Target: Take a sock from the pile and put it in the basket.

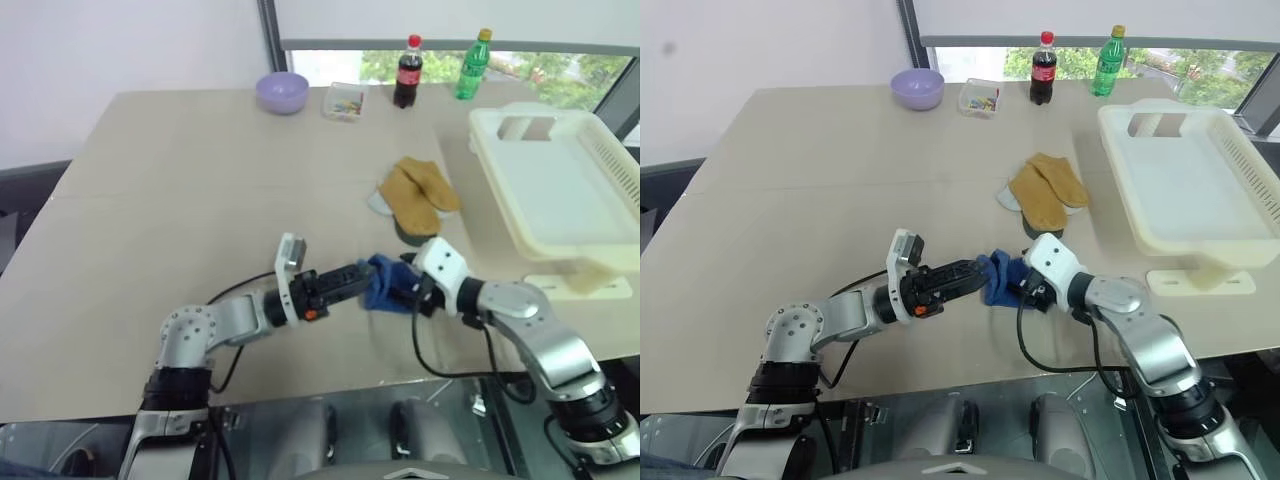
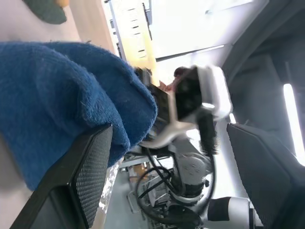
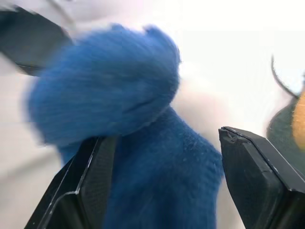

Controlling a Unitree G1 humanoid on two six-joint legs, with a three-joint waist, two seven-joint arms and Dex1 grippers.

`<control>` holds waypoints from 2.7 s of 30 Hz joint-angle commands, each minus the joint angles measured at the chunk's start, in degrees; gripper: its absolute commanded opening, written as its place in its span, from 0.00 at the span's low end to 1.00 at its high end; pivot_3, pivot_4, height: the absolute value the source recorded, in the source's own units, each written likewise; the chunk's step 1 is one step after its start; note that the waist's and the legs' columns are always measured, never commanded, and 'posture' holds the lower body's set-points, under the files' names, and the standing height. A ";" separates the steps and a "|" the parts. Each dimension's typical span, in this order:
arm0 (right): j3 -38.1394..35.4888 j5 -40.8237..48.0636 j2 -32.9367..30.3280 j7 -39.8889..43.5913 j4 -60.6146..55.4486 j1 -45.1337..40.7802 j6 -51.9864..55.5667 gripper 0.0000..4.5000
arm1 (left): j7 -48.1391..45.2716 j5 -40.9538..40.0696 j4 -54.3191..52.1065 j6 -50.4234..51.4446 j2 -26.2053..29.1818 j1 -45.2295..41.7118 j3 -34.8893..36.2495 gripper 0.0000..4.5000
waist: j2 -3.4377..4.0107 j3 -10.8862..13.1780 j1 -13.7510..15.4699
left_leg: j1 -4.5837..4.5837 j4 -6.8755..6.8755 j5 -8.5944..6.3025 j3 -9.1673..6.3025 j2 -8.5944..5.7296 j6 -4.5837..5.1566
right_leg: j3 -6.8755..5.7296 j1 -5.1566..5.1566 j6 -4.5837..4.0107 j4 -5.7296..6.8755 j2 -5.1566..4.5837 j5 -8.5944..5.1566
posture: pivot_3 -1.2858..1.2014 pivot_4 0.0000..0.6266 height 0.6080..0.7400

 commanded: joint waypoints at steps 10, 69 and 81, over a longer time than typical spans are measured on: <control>-15.05 15.93 -1.08 -1.34 -10.42 1.79 15.17 0.94 | -10.67 12.94 7.33 -0.34 -5.61 -7.24 -4.98 0.93 | -0.05 0.09 0.18 | -0.12 0.00 -0.14 -0.06 -0.08 0.24 | -0.22 0.04 0.01 -0.23 0.01 0.00 | 0.52 0.24 1.00; 5.73 7.30 -0.03 -8.88 -2.98 -1.52 17.13 0.99 | -15.12 16.34 -6.95 9.80 10.21 11.23 8.27 0.93 | -0.01 0.15 0.27 | -0.08 -0.25 -0.14 -0.06 0.01 0.18 | -0.14 0.03 0.03 -0.55 -0.41 0.01 | 0.52 0.24 1.00; 4.89 7.41 0.38 -10.29 -3.78 -0.09 17.19 0.99 | -5.26 17.24 -6.50 7.63 -0.04 6.85 6.75 0.93 | 0.01 0.09 0.32 | -0.02 -0.28 -0.17 -0.06 -0.03 0.25 | -0.12 0.15 0.03 -0.57 -0.44 0.01 | 0.52 0.24 1.00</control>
